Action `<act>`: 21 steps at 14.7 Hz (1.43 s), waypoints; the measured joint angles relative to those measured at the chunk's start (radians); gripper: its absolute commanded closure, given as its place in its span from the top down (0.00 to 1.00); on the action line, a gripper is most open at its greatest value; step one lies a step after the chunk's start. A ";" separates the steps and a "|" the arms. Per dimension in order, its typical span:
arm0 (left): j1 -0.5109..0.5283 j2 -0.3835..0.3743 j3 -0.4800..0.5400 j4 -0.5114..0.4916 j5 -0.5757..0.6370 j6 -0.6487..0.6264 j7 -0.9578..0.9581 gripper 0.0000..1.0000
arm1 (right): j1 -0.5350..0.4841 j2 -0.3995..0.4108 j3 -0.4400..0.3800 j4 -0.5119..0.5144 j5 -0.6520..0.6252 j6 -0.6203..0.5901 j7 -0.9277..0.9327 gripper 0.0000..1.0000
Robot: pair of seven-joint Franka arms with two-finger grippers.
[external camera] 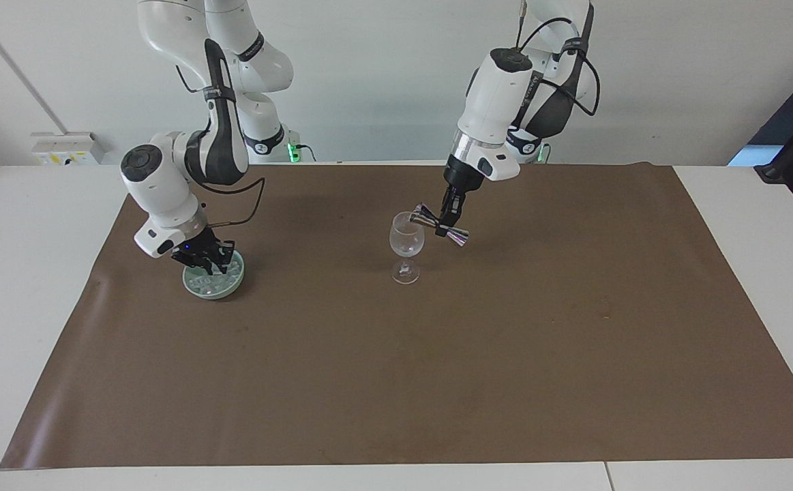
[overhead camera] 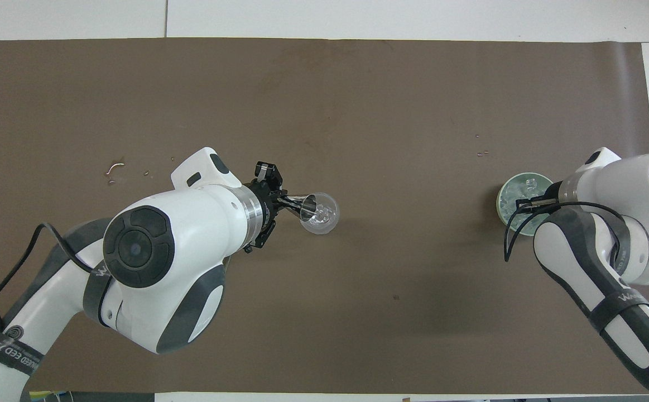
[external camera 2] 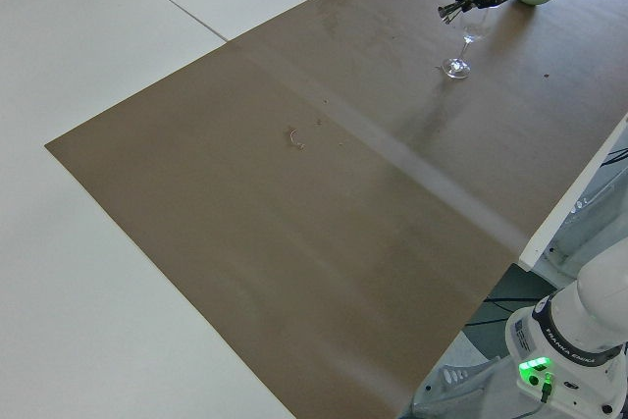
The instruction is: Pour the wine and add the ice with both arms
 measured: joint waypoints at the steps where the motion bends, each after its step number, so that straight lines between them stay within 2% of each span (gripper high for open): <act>1: -0.003 0.000 0.000 0.000 0.038 0.000 -0.018 0.00 | 0.000 0.000 0.000 0.008 0.000 -0.007 0.000 0.05; 7: -0.008 0.000 -0.025 0.038 0.223 -0.032 -0.053 0.00 | 0.000 -0.005 0.000 0.102 0.000 -0.133 0.000 0.05; 15: -0.022 0.002 -0.065 0.064 0.382 -0.062 -0.054 0.00 | 0.003 -0.018 0.005 0.236 0.000 -0.305 0.000 0.05; 18: -0.032 0.002 -0.070 0.064 0.430 -0.065 -0.055 0.00 | 0.005 -0.053 0.008 0.303 0.001 -0.415 0.000 0.05; 21: -0.039 0.002 -0.071 0.064 0.464 -0.065 -0.054 0.00 | 0.014 -0.112 0.009 0.315 0.001 -0.462 0.000 0.05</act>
